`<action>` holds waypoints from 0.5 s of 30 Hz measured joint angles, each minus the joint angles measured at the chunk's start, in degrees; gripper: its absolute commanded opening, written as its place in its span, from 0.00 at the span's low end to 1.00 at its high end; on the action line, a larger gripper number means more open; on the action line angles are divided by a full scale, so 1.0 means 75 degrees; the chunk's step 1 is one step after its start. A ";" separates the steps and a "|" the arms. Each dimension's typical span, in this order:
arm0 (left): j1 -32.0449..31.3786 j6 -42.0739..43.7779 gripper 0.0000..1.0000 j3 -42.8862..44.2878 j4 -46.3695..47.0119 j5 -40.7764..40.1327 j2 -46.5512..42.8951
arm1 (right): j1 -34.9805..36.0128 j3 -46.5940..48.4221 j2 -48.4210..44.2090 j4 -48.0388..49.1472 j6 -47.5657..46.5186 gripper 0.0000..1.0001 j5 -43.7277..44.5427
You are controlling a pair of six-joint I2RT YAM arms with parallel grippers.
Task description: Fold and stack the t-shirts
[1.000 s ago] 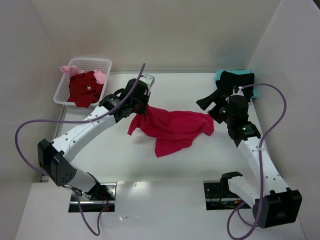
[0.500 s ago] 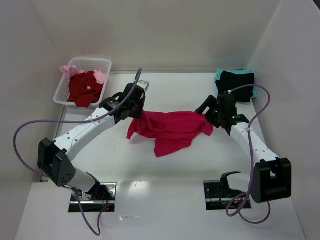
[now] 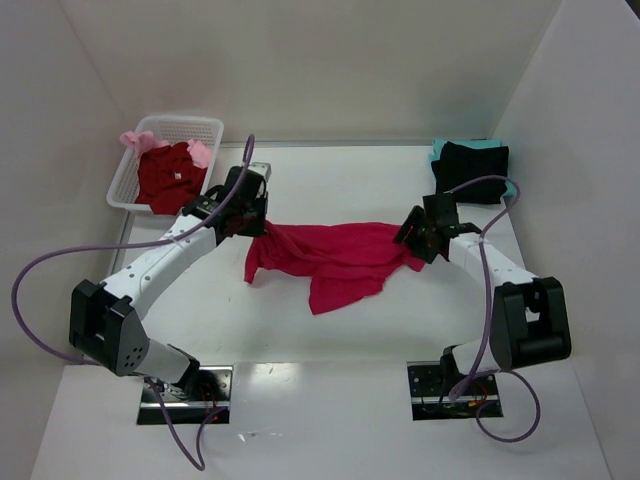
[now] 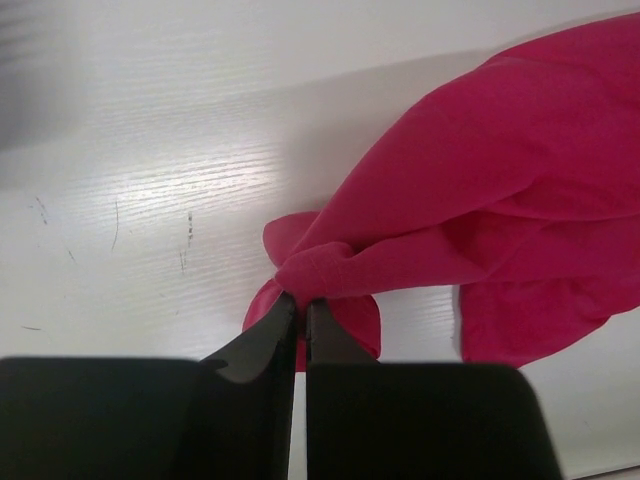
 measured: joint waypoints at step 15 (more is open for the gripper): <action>0.0562 0.0047 0.00 -0.0312 0.0085 0.0487 -0.0233 | 0.0178 0.1609 0.0778 -0.0466 -0.0134 0.00 0.0493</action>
